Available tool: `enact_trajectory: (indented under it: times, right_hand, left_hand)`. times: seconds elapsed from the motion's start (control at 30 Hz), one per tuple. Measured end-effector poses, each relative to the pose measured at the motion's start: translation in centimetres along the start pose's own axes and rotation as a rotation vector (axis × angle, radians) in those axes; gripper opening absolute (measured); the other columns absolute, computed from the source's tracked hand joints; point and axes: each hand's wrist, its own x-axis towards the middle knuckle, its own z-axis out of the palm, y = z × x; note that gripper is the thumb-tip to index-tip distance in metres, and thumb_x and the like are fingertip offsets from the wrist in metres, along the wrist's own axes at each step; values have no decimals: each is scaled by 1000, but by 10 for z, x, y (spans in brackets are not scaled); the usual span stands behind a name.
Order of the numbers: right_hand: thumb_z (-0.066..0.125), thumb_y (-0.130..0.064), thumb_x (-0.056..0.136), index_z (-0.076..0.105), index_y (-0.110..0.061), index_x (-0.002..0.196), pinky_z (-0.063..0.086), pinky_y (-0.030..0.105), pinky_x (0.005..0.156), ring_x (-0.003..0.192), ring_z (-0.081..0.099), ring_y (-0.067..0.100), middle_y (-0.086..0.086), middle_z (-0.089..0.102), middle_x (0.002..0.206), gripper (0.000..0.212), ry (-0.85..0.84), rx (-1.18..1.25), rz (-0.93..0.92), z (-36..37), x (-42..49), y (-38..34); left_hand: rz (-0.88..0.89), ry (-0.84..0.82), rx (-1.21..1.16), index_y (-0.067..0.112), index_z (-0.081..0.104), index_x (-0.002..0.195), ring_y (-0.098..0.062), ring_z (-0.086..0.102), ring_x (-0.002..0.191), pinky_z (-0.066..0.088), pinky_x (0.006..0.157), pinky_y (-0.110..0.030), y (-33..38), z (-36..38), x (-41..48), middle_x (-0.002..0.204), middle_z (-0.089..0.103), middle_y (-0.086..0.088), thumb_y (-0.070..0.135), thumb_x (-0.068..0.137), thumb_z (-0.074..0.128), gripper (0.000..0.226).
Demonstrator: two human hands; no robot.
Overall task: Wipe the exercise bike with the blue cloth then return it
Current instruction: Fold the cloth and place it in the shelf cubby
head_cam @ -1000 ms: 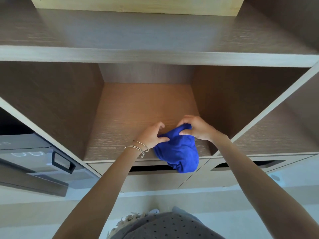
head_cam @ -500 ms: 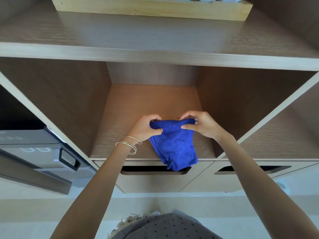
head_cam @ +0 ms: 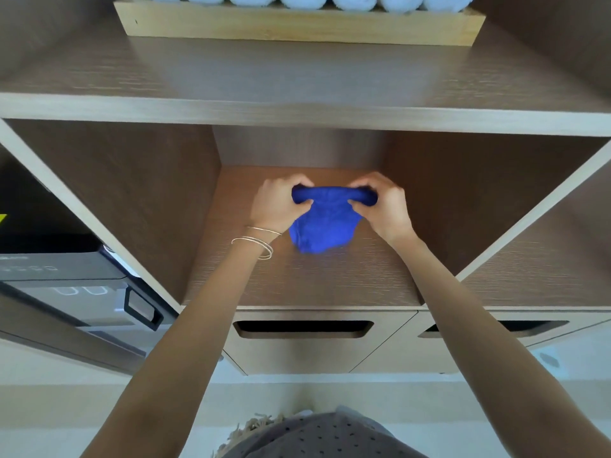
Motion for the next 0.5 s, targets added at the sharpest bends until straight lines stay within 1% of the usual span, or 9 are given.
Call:
enact_trajectory:
  times: [0.1, 0.17, 0.23, 0.3, 0.33, 0.37, 0.4, 0.47, 0.5]
  right_hand:
    - [64, 12, 67, 68, -5, 92, 43, 9, 80, 89, 59, 13, 6, 64, 95, 30, 82, 0, -88, 2, -8, 0]
    - [65, 13, 65, 67, -4, 92, 45, 17, 86, 93, 60, 16, 8, 64, 97, 33, 36, -10, -124, 6, -26, 7]
    - [64, 14, 64, 67, -5, 94, 48, 30, 86, 96, 62, 22, 10, 65, 101, 36, -131, -53, -72, 14, -55, 17]
    - [65, 10, 67, 68, -8, 96, 49, 36, 86, 100, 62, 25, 8, 66, 104, 35, -380, -113, 60, 24, -89, 29]
    - [67, 7, 70, 69, -11, 97, 49, 35, 87, 102, 61, 23, 5, 65, 105, 32, -478, -137, 113, 29, -104, 34]
    - [70, 2, 72, 70, -14, 97, 48, 31, 89, 103, 60, 19, 1, 65, 106, 29, -517, -138, 151, 31, -116, 38]
    - [72, -3, 74, 70, -16, 96, 47, 24, 89, 102, 60, 16, -4, 65, 104, 26, -499, -112, 180, 31, -124, 40]
    - [72, -9, 77, 71, -18, 94, 43, 9, 83, 94, 63, 13, -11, 65, 96, 19, -382, -41, 210, 27, -125, 39]
    - [70, -9, 79, 71, -18, 93, 44, 10, 79, 89, 64, 15, -12, 65, 94, 17, -327, -24, 211, 26, -122, 38]
  left_hand:
    - [129, 116, 62, 17, 69, 90, -24, 67, 84, 52, 71, -36, 2, 1, -10, 90, 73, 3, 6, 69, 63, 24]
    - [213, 99, 93, 13, 68, 89, -24, 65, 88, 52, 69, -36, -8, 10, -29, 92, 71, 2, 3, 70, 65, 21]
    - [180, -41, 142, 13, 68, 91, -23, 66, 91, 53, 70, -38, -24, 23, -55, 97, 70, 2, 4, 73, 68, 20]
    - [94, -283, 126, 13, 69, 93, -22, 65, 93, 52, 79, -39, -38, 38, -83, 100, 71, 1, 6, 76, 69, 18]
    - [63, -387, 78, 12, 70, 93, -21, 65, 93, 51, 83, -38, -43, 44, -96, 99, 72, 0, 6, 77, 69, 17]
    - [44, -433, 26, 12, 71, 91, -20, 65, 91, 50, 84, -36, -47, 48, -106, 97, 73, -1, 5, 77, 70, 16]
    - [29, -426, -17, 12, 72, 90, -19, 65, 90, 51, 83, -34, -49, 50, -112, 95, 73, 0, 5, 77, 70, 15]
    - [14, -325, -38, 15, 71, 90, -16, 65, 87, 52, 78, -32, -52, 49, -115, 95, 72, 3, 7, 80, 66, 14]
    - [15, -269, -16, 17, 70, 91, -15, 65, 87, 53, 75, -33, -53, 49, -114, 96, 72, 6, 7, 82, 63, 15]
